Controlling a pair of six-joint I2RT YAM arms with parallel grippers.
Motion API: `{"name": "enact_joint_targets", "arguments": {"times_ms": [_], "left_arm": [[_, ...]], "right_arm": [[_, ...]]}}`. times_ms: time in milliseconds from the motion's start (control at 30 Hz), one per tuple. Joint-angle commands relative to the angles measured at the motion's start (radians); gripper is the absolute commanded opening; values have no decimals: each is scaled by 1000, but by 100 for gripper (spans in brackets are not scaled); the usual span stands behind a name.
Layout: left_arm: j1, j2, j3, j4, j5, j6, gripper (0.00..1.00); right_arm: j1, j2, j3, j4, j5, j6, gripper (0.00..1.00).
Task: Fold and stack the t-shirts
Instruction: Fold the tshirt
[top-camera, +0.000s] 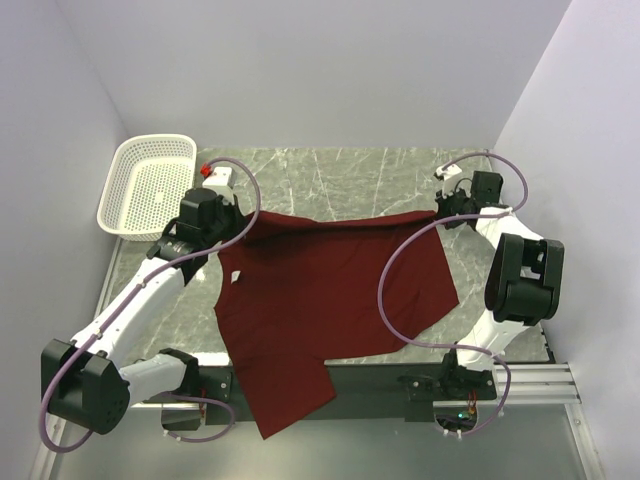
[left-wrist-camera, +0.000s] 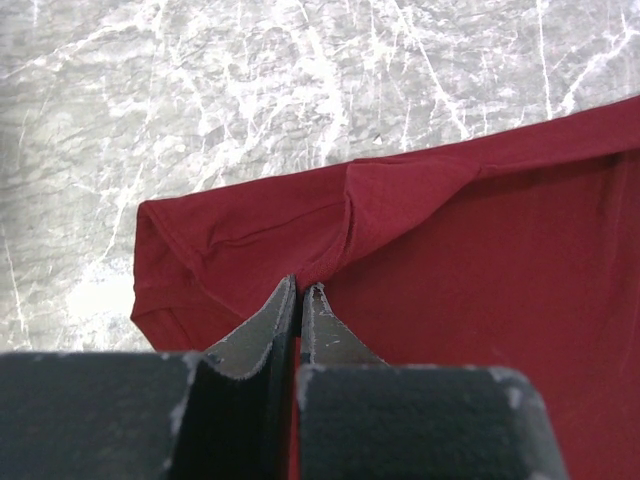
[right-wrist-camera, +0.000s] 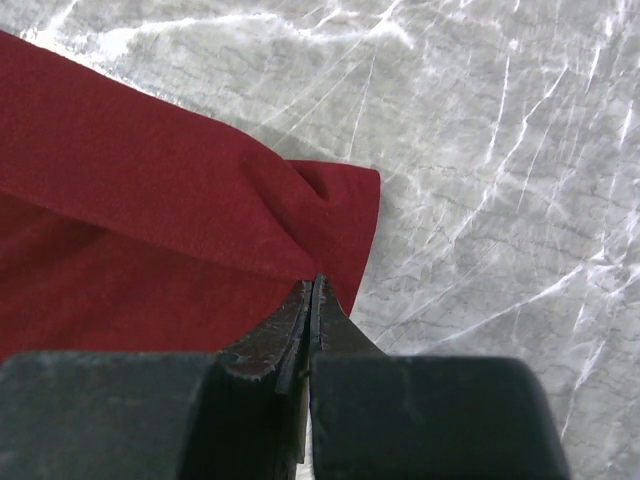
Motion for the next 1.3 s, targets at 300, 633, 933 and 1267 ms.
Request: {"name": "enact_joint_targets", "arguments": {"times_ms": [300,633,933,1267], "left_arm": [[-4,-28,1,1,-36,7,0],[-4,-50,-15,-8,-18,5,0],[-4,-62,-41,-42,36,8,1],[-4,-34,-55,-50,94,25,0]], "right_arm": [[-12,-62,-22,30,-27,-24,0],[-15,-70,-39,29,-31,-30,0],[-15,-76,-54,18,-34,-40,1],[-83,-117,-59,-63,-80,-76,66]]}}
